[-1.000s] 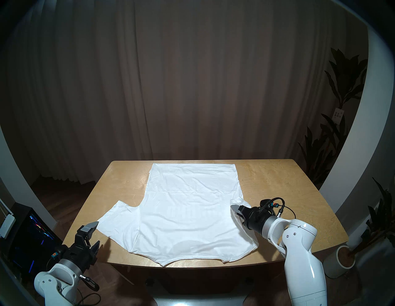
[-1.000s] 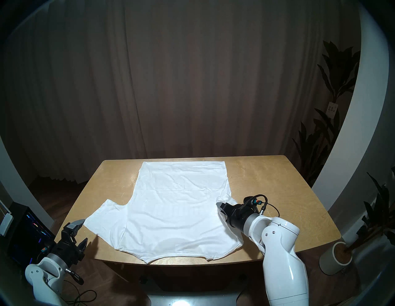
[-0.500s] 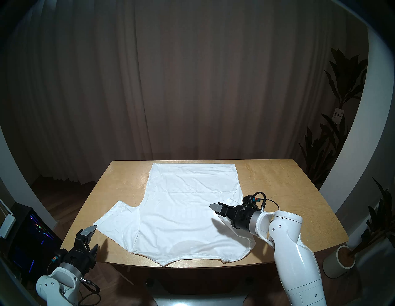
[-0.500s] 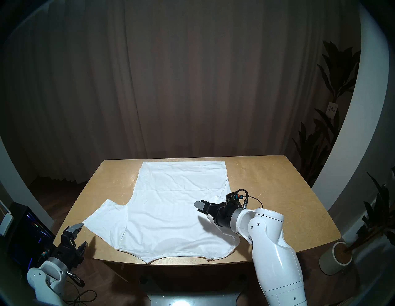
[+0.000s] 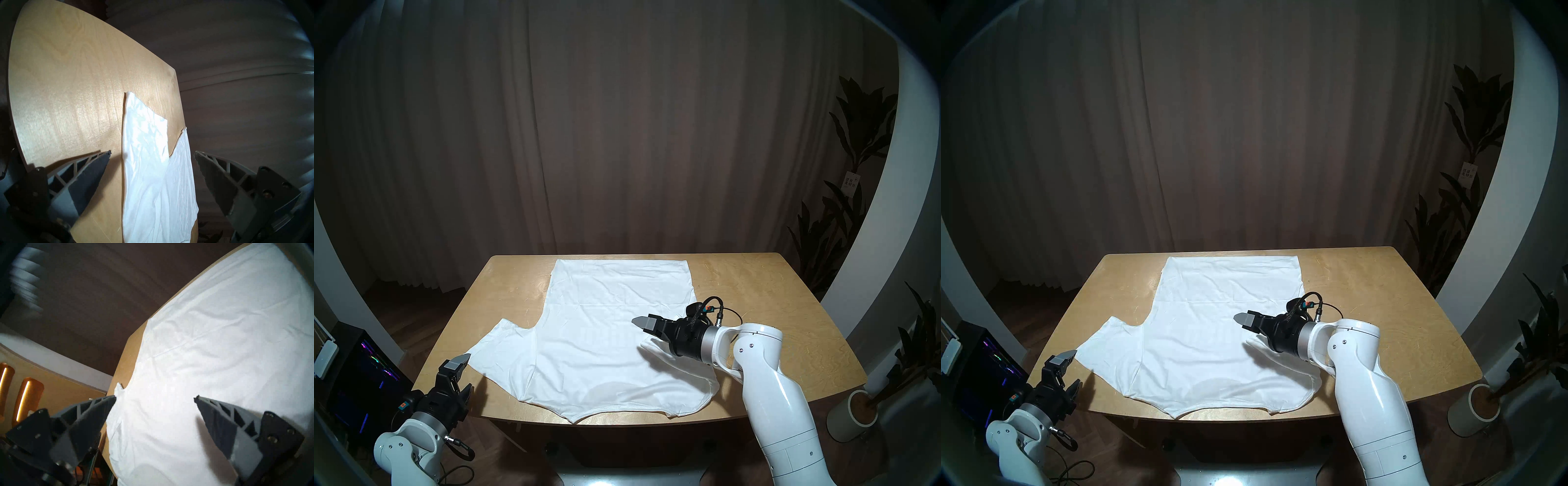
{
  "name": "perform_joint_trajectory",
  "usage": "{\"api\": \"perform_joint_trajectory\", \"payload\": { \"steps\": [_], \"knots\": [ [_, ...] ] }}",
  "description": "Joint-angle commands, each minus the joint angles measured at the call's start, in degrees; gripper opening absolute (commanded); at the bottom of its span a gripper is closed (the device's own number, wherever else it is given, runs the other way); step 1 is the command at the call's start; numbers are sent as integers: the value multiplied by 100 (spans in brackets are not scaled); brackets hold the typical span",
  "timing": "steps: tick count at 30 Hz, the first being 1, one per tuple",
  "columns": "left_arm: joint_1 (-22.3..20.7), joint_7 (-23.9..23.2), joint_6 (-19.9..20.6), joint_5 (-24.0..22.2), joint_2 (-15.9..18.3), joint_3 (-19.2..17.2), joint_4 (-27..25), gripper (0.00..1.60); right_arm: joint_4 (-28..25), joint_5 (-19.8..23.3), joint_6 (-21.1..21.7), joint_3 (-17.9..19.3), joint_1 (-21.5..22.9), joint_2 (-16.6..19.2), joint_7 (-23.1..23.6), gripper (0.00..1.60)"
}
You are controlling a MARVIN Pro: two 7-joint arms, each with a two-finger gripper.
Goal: Fold the shirt by bringing both sleeves in and then folding it in half
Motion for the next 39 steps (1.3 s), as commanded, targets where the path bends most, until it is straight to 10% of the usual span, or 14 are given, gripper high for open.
{"api": "perform_joint_trajectory", "payload": {
  "steps": [1, 10, 39],
  "knots": [
    [-99, 128, -148, 267, 71, 104, -220, 160, -215, 173, -201, 131, 253, -12, 351, 160],
    [-180, 284, -133, 86, 68, 55, -353, 160, -389, 283, -506, 949, 209, 128, 388, 160],
    [-955, 1219, 533, 449, 1059, 380, 440, 160, -927, 325, -1012, 1718, -491, -214, 173, 160]
  ]
}}
